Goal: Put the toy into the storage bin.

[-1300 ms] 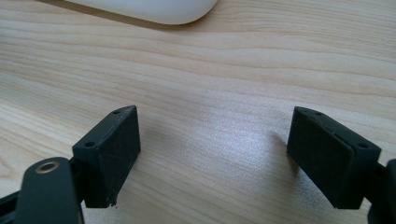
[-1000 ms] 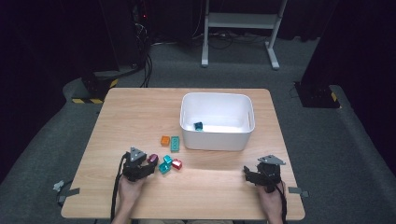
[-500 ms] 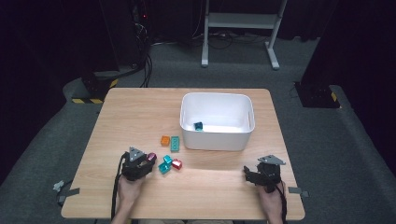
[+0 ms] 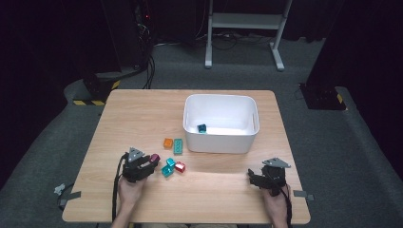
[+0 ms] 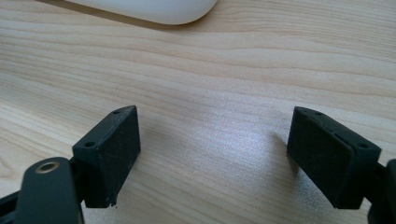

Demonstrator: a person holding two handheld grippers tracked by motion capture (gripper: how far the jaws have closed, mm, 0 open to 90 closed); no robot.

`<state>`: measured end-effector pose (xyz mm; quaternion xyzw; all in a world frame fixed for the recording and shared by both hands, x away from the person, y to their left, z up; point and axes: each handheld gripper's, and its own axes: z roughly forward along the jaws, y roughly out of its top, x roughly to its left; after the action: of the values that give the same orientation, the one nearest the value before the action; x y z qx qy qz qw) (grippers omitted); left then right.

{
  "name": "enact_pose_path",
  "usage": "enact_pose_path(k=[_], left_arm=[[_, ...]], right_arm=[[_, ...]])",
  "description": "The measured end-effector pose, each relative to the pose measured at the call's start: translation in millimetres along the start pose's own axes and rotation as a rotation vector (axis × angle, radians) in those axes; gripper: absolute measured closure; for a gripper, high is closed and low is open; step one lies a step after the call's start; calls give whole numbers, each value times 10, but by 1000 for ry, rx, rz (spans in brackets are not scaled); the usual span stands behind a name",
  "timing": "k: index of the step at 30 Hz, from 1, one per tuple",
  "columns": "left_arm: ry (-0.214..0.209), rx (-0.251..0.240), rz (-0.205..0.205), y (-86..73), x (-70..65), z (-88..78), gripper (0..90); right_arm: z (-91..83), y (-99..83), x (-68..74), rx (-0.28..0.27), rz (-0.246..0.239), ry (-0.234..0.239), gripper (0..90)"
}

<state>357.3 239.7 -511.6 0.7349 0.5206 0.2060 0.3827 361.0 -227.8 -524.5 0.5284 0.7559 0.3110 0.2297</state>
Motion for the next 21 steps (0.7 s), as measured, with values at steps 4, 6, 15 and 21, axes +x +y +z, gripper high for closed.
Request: enact_pose_path(k=[4, 6, 15, 21], left_arm=[[-22, -8, 2, 58, 1, -36, 565], [-33, -5, 0, 87, 2, -50, 565], [-82, -14, 1, 248, 15, -102, 565], [-118, -22, 1, 399, 17, -141, 565]], right_arm=[[0, 0, 0, 0, 0, 0, 172], [0, 0, 0, 0, 0, 0, 172], [0, 0, 0, 0, 0, 0, 172], [0, 0, 0, 0, 0, 0, 172]])
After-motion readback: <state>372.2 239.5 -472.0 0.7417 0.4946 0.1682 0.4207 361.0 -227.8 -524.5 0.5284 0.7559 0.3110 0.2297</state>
